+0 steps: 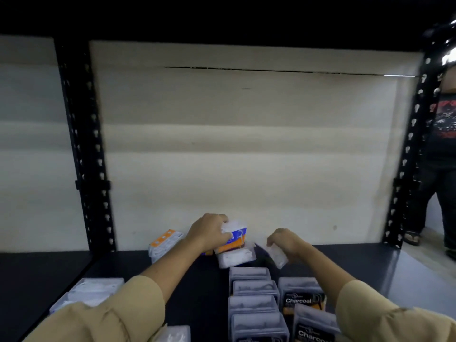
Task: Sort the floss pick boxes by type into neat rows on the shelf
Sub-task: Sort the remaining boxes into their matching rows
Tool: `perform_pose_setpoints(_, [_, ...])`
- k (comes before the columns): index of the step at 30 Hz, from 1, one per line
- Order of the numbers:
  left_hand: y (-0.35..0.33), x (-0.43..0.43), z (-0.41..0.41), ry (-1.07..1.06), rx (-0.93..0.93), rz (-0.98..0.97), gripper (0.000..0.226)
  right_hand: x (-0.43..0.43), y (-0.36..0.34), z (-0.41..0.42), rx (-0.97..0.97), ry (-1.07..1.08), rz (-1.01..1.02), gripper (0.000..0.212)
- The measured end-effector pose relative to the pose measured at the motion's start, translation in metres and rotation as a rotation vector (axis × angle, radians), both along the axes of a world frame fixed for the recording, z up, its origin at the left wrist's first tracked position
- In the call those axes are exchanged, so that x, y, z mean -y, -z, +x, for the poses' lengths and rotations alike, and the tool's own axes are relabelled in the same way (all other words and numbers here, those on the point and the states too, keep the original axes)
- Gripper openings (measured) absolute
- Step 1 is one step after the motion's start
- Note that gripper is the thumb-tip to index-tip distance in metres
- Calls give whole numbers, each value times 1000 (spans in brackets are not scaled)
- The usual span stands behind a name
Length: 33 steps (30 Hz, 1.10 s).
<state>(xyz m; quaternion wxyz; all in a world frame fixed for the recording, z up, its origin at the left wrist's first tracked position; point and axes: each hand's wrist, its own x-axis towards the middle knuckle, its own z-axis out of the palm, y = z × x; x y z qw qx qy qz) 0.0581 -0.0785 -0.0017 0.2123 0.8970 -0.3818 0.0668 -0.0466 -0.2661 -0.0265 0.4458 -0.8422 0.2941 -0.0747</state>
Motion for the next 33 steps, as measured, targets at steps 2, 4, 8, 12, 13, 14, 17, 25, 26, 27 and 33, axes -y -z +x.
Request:
perform_pose_setpoints(2, [1,-6,-1,-30,-80,-13,47,1,1,-9,46,57,239,7])
perform_pose_setpoints(4, [4,-12,-2,-47,-135,-1,44,3,3,-15,-3,75,205,18])
perform_pose_setpoints(8, [9,-26,-2,-70,-184,18,44,7,3,-16,-86,102,-57,26])
perform_pose_setpoints(12, [11,-41,4,-97,-236,-4,41,2,5,-18,-33,30,-128,20])
perform_pose_setpoints(13, [12,-45,6,-103,-250,-9,38,0,5,-18,-32,-3,-126,25])
perform_pose_setpoints(14, [12,-48,8,-107,-262,-9,35,0,5,-18,-44,-25,-127,33])
perform_pose_setpoints(17, [15,-56,13,-112,-288,-1,33,1,8,-14,-116,-66,-237,54])
perform_pose_setpoints(25, [24,-66,20,-111,-257,155,43,4,11,-11,-144,-45,-275,47])
perform_pose_setpoints(26, [25,-67,20,-100,-259,172,44,4,11,-10,-153,-44,-297,47])
perform_pose_setpoints(27, [26,-68,20,-88,-259,185,44,4,11,-10,-164,-46,-327,47])
perform_pose_setpoints(33, [19,-80,17,-18,-222,298,43,4,10,-14,-165,-32,-431,45])
